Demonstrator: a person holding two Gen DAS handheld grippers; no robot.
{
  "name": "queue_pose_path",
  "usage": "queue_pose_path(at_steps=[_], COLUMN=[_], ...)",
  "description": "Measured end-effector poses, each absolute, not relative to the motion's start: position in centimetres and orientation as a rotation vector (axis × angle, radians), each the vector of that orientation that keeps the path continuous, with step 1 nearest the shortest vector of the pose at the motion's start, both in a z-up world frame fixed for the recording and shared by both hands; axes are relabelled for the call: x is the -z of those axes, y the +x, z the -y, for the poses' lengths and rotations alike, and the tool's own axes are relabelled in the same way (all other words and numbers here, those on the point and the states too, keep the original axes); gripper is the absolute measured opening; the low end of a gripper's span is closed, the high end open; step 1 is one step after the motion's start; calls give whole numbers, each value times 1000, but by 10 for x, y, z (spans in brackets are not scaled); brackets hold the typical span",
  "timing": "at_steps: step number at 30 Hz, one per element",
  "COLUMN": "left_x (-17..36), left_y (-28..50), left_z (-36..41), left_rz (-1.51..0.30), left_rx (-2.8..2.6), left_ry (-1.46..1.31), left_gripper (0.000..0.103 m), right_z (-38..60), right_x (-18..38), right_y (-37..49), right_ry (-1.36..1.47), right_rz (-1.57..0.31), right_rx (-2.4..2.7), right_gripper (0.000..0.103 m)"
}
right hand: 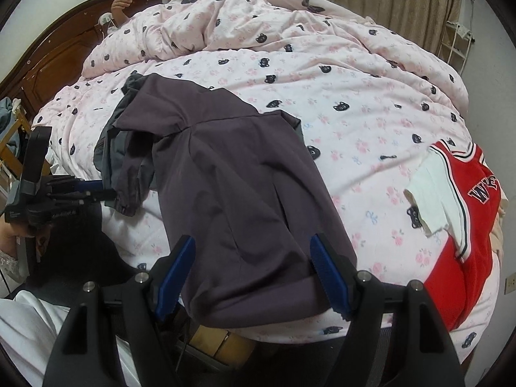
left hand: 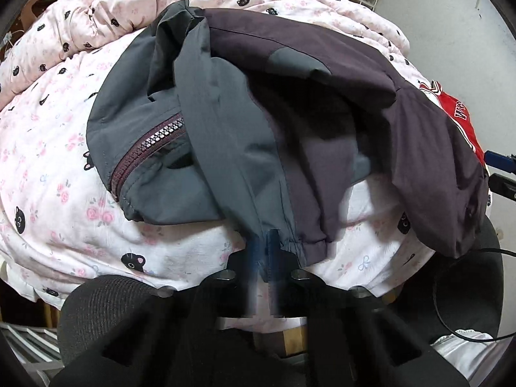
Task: Fold clothes
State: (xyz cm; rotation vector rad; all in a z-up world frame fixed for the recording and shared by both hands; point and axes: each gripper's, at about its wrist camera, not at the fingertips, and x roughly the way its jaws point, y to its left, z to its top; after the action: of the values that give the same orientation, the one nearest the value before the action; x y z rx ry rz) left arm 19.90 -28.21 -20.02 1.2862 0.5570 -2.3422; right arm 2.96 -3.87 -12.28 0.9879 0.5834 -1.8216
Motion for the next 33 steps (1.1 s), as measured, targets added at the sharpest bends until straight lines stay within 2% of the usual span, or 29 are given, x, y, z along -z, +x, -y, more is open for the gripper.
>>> queue_pose_path(at_steps=[23, 30, 31, 32, 33], left_x=[160, 164, 165, 165, 165], left_y=[195, 195, 195, 196, 197], left_z=[269, 269, 269, 269, 268], left_rz=[-477, -469, -471, -472, -474], left_rx=[2426, 2411, 2408, 2407, 2406], left_ry=[1195, 1211, 1214, 1214, 1214], left_gripper=[3, 3, 3, 3, 3], right_z=[0, 2, 4, 8, 11], right_x=[159, 175, 176, 177, 177], right_y=[42, 31, 28, 26, 24], right_ry=[1184, 1254, 1260, 1266, 1272], right_rz=[-514, -396, -371, -355, -345], right_rx=[1674, 1683, 1684, 1680, 1674], right_gripper=[73, 72, 70, 54, 28])
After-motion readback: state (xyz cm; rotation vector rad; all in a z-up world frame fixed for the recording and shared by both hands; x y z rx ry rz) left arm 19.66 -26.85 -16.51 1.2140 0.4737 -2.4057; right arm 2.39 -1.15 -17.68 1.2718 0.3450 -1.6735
